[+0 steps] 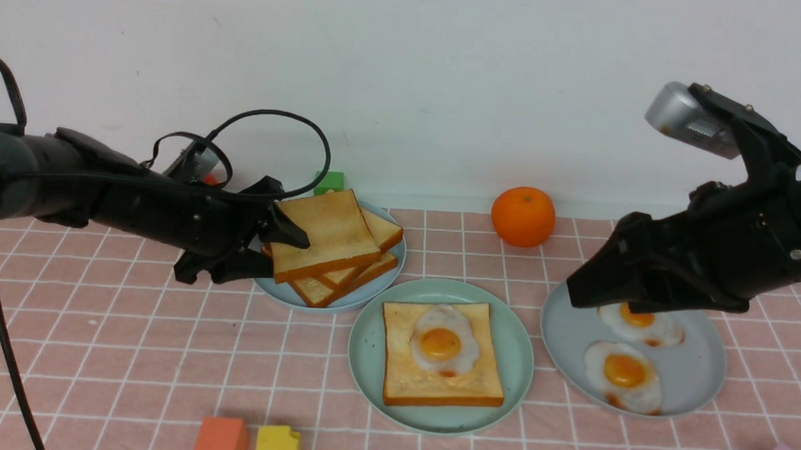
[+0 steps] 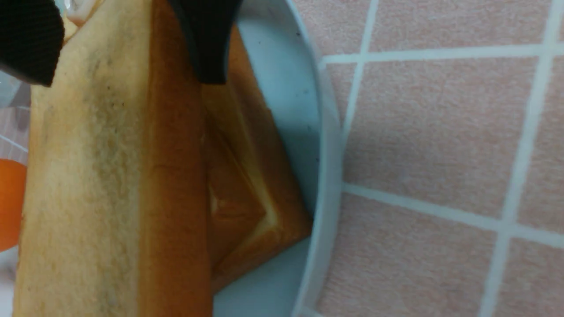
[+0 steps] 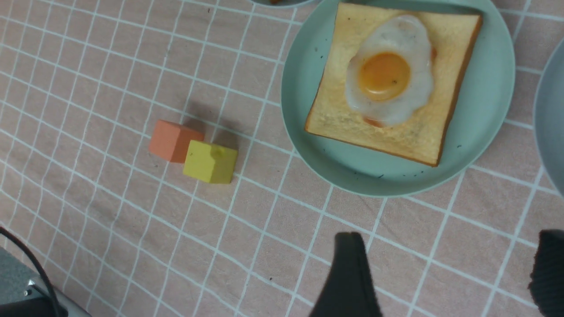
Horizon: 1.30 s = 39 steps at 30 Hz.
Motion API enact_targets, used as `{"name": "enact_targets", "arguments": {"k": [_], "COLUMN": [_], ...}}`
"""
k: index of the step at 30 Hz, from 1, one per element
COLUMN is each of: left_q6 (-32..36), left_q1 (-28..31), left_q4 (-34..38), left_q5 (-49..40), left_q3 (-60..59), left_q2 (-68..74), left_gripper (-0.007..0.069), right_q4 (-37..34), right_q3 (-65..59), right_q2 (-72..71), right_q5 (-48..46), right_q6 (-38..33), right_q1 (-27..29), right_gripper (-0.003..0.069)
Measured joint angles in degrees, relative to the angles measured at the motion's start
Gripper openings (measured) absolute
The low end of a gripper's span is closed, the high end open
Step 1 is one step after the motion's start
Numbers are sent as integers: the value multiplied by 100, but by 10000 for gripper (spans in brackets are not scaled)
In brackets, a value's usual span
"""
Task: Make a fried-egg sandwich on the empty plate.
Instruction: Use the left arm to grab a slice of bread, then use the left arm to place a slice of bread on the fried egg in the middle
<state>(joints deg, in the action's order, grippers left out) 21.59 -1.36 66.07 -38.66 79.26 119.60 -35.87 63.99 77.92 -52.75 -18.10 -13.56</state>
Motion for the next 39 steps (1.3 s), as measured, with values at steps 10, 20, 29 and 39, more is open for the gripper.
{"name": "enact_targets", "arguments": {"k": [10, 20, 29, 39], "left_q6": [264, 681, 1055, 687], "left_q1": [0, 228, -777, -1740], "left_q4": [-63, -239, -139, -34], "left_q5": [-35, -800, -1549, -195], "left_q3": [5, 6, -346, -802], "left_q2": [51, -812, -1416, -1087], "left_gripper": [137, 126, 126, 126], "right_q4": [-120, 66, 449, 936], "right_q3": [0, 0, -341, -673], "right_q2": [0, -388, -1297, -1770], "right_q5": [-46, -251, -277, -279], "right_q6": [5, 37, 430, 453], "right_q1": [0, 0, 0, 0], "right_gripper": [540, 540, 540, 540]}}
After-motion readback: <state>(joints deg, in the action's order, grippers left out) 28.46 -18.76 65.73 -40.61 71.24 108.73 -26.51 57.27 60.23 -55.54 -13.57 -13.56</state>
